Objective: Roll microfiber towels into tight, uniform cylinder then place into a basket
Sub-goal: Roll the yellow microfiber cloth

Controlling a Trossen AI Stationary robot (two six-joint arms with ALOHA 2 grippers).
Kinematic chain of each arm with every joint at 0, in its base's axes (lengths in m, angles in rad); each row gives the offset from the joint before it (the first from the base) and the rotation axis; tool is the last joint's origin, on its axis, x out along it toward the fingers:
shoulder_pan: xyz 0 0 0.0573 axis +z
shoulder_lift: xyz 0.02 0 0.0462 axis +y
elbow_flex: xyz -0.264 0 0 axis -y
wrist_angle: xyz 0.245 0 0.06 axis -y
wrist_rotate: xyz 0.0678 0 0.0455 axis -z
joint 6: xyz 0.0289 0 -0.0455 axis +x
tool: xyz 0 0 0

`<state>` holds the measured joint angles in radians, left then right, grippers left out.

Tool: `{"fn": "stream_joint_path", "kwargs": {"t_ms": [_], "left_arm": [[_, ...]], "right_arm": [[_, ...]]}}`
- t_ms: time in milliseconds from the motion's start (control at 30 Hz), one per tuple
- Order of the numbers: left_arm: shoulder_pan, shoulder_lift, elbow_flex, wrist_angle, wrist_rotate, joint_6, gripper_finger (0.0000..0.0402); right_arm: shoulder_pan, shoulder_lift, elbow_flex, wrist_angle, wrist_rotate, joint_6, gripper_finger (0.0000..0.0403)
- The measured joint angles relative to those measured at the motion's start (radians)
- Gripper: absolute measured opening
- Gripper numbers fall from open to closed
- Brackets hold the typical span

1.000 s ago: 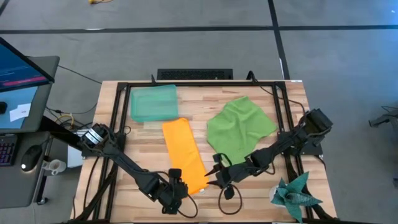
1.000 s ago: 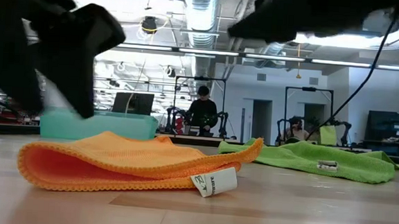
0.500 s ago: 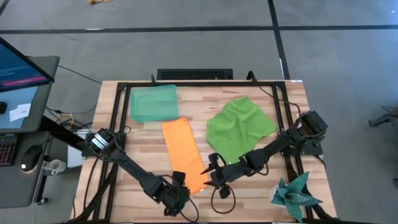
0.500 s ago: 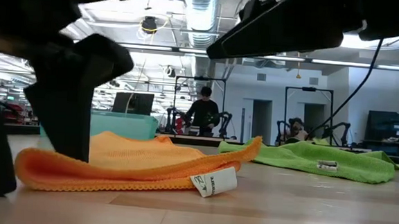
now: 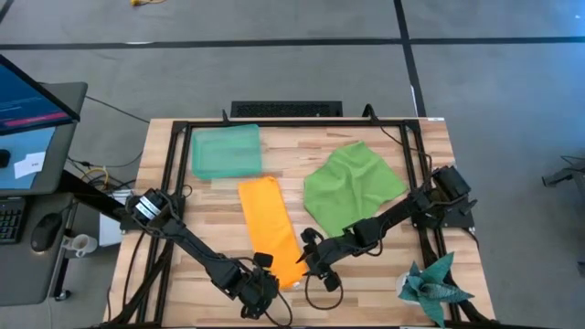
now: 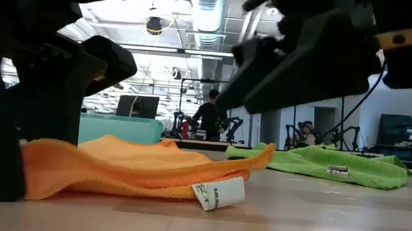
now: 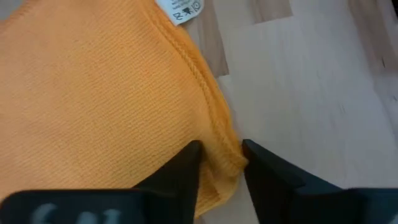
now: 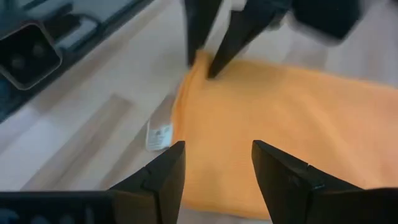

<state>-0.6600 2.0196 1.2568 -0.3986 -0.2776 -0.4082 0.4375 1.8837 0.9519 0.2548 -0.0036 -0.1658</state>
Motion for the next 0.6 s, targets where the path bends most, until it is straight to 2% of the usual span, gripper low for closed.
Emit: {"fn": "stream_joint_path", "kwargs": {"t_ms": [200,367,600], "left_arm": [[-0.007,0.003,-0.002,0.002,-0.076,-0.008,0.0042],[-0.009,0.004,-0.004,-0.005,-0.124,-0.054,0.001],[-0.022,-0.004,-0.006,-0.02,-0.201,-0.108,0.0006]], "right_arm": [[-0.005,0.052,-0.003,0.032,-0.057,0.0,0.0195],[-0.007,0.069,0.004,0.045,-0.096,0.004,0.019],[-0.009,0.069,0.004,0.027,-0.1,0.015,0.0189]]}}
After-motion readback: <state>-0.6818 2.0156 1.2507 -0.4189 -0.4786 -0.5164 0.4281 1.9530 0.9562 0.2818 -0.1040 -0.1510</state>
